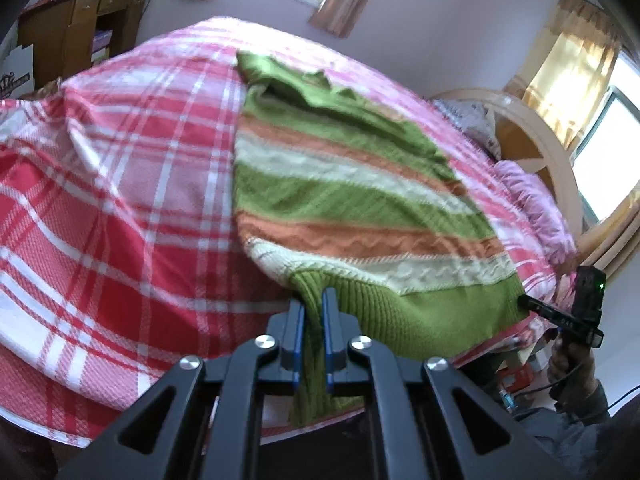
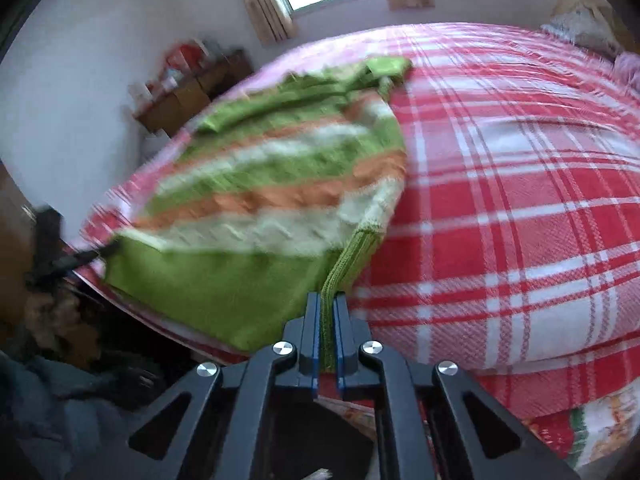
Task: Fold small clothes
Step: 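Close both tools on the ribbed hem of the sweater, then lift the hem with both tools and fold it over toward the collar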
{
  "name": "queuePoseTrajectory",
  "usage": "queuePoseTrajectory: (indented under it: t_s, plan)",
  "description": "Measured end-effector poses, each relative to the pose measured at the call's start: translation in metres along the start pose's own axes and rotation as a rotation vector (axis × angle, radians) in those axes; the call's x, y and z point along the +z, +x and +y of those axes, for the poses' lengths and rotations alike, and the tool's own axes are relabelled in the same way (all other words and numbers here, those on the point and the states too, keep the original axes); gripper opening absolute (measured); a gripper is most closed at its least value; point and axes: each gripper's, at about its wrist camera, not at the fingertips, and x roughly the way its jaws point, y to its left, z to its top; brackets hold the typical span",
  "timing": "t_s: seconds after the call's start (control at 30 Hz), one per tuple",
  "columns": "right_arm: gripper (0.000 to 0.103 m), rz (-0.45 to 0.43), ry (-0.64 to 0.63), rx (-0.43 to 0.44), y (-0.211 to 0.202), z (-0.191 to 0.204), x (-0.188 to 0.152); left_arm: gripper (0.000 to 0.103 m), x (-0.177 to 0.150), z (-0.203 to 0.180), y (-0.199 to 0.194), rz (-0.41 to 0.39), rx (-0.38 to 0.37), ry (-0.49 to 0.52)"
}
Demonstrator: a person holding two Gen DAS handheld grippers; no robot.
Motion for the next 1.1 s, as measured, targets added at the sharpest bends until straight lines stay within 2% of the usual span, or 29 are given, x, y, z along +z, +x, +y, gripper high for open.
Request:
queuePoseTrajectory:
  t_s: [0.13, 0.27, 0.5, 0.83, 1.1]
  plan:
    - [0.005, -0.067, 0.064, 0.074, -0.016, -0.006, 0.012, 0.008, 0.009, -0.004, -0.009, -0.046, -0.026, 0.000]
    - [0.005, -0.075, 0.154, 0.131, -0.010, -0.016, 0.020, 0.008, 0.018, -0.002, 0.000, -0.026, -0.045, -0.035]
    - [0.005, -0.169, 0.179, 0.211, -0.029, -0.013, 0.051, 0.007, 0.041, -0.007, -0.007, -0.076, -0.090, -0.062]
    - [0.005, -0.266, 0.175, 0.234, -0.040, -0.012, 0.094, 0.007, 0.082, -0.006, -0.015, -0.164, -0.149, -0.120]
    - [0.004, -0.312, 0.207, 0.269, -0.031, -0.018, 0.146, 0.007, 0.120, -0.009, 0.000, -0.196, -0.140, -0.127]
